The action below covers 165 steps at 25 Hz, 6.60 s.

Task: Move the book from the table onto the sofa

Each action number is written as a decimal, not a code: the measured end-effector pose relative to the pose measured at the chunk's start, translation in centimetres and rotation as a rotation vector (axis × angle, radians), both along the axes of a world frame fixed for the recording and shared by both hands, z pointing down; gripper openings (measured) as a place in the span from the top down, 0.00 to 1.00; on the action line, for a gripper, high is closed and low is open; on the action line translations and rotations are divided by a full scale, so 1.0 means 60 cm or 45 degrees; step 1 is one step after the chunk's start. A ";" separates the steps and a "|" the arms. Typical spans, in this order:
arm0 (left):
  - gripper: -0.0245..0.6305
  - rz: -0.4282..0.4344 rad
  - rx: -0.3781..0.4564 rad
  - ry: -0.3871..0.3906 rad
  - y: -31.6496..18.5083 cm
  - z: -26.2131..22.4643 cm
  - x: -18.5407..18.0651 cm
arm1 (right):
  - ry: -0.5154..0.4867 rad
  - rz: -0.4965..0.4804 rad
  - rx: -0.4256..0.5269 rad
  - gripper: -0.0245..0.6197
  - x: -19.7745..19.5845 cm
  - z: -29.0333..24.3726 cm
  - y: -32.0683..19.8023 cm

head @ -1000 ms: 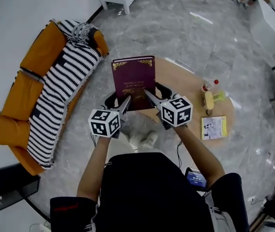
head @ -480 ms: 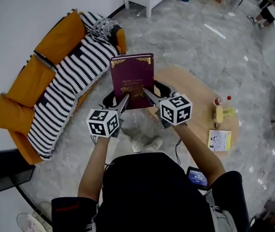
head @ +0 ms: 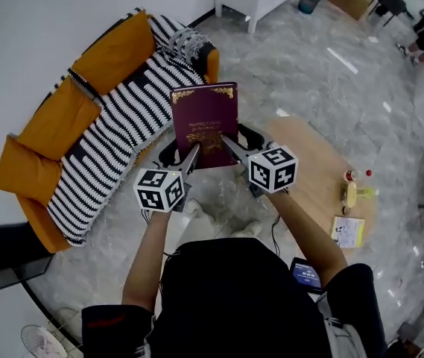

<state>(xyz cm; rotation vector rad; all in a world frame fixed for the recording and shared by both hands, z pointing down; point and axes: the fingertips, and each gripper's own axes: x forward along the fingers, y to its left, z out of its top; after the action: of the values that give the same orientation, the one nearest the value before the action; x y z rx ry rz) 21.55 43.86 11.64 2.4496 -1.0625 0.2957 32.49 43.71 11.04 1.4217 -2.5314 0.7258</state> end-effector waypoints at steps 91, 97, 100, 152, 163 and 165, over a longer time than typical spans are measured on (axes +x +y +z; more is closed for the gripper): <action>0.60 -0.330 -0.471 0.090 -0.719 0.349 -0.474 | 0.067 -0.344 -0.455 0.59 -0.481 0.350 -0.776; 0.60 -0.342 -0.528 0.111 -0.722 0.475 -0.489 | 0.074 -0.369 -0.510 0.58 -0.497 0.476 -0.785; 0.60 -0.337 -0.559 0.102 -0.724 0.521 -0.499 | 0.058 -0.372 -0.544 0.58 -0.506 0.523 -0.786; 0.60 -0.289 -0.683 -0.058 -0.775 0.833 -0.550 | 0.275 -0.288 -0.693 0.66 -0.522 0.822 -0.818; 0.73 -0.245 -0.496 -0.070 -0.788 0.668 -0.493 | 0.240 -0.447 -0.545 0.80 -0.523 0.664 -0.801; 0.77 -0.237 -0.448 -0.067 -0.805 0.624 -0.484 | 0.226 -0.434 -0.492 0.82 -0.519 0.622 -0.818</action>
<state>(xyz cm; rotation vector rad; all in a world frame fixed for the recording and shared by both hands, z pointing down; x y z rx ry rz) -7.48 -4.47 49.08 2.0279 -1.1435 0.4472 1.37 -5.37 48.35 0.8625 -2.2549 0.9123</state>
